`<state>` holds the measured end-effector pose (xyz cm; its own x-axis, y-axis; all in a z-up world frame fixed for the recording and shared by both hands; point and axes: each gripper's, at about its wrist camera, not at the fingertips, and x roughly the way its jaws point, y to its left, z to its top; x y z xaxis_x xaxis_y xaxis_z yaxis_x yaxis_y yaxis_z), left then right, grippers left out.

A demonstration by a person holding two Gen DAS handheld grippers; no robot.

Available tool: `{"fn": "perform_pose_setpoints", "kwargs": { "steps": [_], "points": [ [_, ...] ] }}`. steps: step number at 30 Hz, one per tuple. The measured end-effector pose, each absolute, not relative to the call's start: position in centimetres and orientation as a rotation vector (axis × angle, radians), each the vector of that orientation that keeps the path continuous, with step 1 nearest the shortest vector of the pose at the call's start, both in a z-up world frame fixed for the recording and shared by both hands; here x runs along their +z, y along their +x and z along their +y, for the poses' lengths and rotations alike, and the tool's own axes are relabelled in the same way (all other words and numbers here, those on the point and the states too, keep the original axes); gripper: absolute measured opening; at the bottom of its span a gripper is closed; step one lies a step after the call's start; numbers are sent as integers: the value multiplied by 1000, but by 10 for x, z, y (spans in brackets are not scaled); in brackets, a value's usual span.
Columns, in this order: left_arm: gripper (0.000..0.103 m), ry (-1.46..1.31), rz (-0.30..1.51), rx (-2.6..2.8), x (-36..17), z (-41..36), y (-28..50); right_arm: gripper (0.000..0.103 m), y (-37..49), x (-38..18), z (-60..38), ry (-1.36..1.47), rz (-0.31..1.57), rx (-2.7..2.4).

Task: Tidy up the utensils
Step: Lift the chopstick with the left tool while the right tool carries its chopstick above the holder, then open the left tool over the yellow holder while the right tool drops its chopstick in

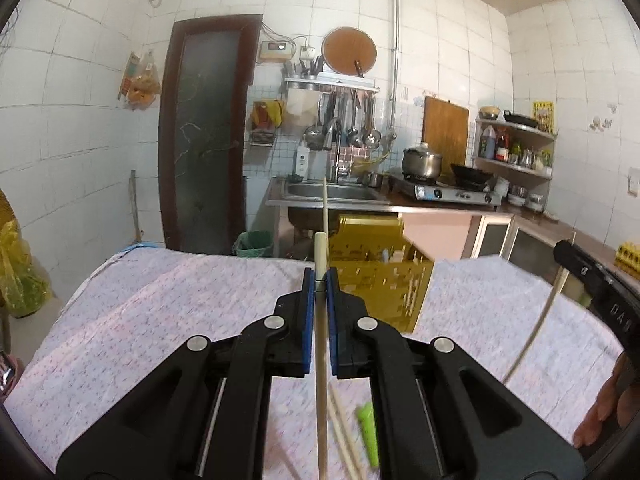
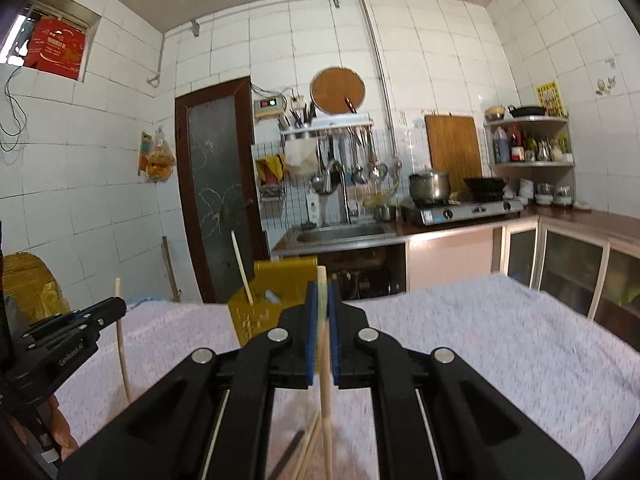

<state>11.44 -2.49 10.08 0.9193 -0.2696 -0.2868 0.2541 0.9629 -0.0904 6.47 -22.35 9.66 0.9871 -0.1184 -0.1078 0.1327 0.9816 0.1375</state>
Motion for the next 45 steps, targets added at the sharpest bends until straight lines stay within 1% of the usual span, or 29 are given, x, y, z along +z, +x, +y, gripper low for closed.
{"fn": "perform_pose_setpoints", "kwargs": {
  "steps": [5,12,17,21,24,29,33,35,36,37,38,39,40,42,43,44,45],
  "points": [
    [4,-57,237,-289,141,-39,141,6,92,129,-229,134,52,-118],
    [5,-73,98,-292,211,-67,192,5,144,186,-233,95,-23,-114],
    [5,-66,41,-290,228,-94,240,5,191,206,-233,82,-60,-107],
    [5,-44,40,-285,214,-109,278,5,226,205,-233,81,-67,-100],
    [5,-27,42,-266,188,-116,304,5,250,190,-237,104,-38,-88],
    [5,-33,149,-256,136,-114,338,5,278,148,-239,104,57,-82],
    [6,-22,220,-239,115,-107,346,5,289,121,-241,107,144,-82],
    [17,-27,250,-236,116,-101,344,6,290,114,-243,108,193,-83],
    [34,-31,264,-229,119,-97,338,7,289,113,-244,108,208,-86],
    [50,-36,269,-229,123,-93,333,13,286,113,-246,108,222,-97],
    [57,-36,267,-226,128,-89,325,39,281,115,-248,110,227,-110],
    [68,-34,260,-219,133,-84,316,55,274,118,-252,119,223,-117],
    [78,-31,249,-209,140,-77,303,65,267,120,-254,127,213,-119],
    [85,-28,240,-203,149,-66,284,65,246,129,-259,121,196,-143],
    [90,-28,236,-197,152,-62,276,68,238,133,-260,114,195,-150],
    [93,-31,237,-188,156,-55,266,73,231,135,-261,112,195,-156],
    [98,-34,242,-182,158,-49,257,76,218,138,-263,113,196,-168]
  ]
}}
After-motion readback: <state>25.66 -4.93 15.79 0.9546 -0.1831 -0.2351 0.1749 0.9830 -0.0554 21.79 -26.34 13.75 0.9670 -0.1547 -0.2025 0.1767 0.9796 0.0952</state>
